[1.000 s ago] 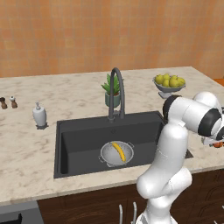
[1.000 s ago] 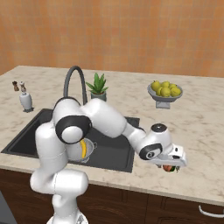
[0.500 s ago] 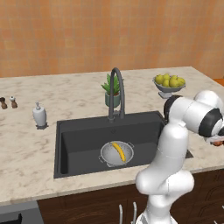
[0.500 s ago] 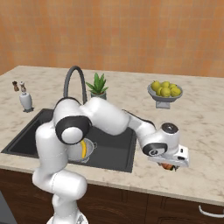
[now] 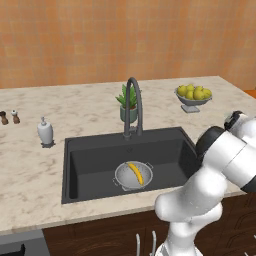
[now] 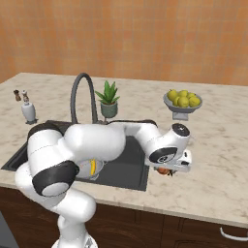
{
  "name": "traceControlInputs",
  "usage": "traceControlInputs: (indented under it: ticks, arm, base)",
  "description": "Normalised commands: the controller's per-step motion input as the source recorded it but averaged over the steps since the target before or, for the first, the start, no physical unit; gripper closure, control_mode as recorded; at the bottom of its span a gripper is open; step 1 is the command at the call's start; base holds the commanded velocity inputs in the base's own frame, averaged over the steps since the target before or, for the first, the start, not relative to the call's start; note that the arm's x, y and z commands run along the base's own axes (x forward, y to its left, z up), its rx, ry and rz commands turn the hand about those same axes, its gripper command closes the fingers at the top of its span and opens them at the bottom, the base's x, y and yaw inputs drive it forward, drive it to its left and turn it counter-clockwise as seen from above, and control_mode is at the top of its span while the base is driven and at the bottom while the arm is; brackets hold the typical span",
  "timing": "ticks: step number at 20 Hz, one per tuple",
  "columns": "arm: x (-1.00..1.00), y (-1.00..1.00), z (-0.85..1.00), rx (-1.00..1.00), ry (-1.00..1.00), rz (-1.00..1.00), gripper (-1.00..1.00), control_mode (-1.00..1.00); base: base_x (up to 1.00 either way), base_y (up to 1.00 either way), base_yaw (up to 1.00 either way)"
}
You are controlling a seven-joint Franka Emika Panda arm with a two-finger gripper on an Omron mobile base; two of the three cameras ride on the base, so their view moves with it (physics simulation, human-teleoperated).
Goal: Put the colander in the sink, put the banana, orange in the colander, and turn on the sink faucet and pour water over the colander.
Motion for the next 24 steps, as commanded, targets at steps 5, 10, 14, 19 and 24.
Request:
traceControlInputs:
  ticks: [5, 10, 14, 19, 24]
  arm:
    - [0.0, 1.0, 0.43, 0.1, 0.0, 0.15, 1.0, -1.0]
    - [0.08, 1.0, 0.11, 0.08, 0.0, 0.13, 1.0, -1.0]
    - [0.49, 1.0, 0.0, 0.15, 0.01, 0.16, 1.0, -1.0]
    - [0.42, 1.0, -0.06, 0.13, 0.01, 0.17, 1.0, -1.0]
    - [0.38, 0.95, -0.32, 0.08, 0.02, 0.14, 1.0, -1.0]
  base:
    - [0.0, 0.0, 0.0]
    - [0.0, 0.0, 0.0]
    - [0.0, 0.0, 0.0]
    - [0.0, 0.0, 0.0]
    - [0.0, 0.0, 0.0]
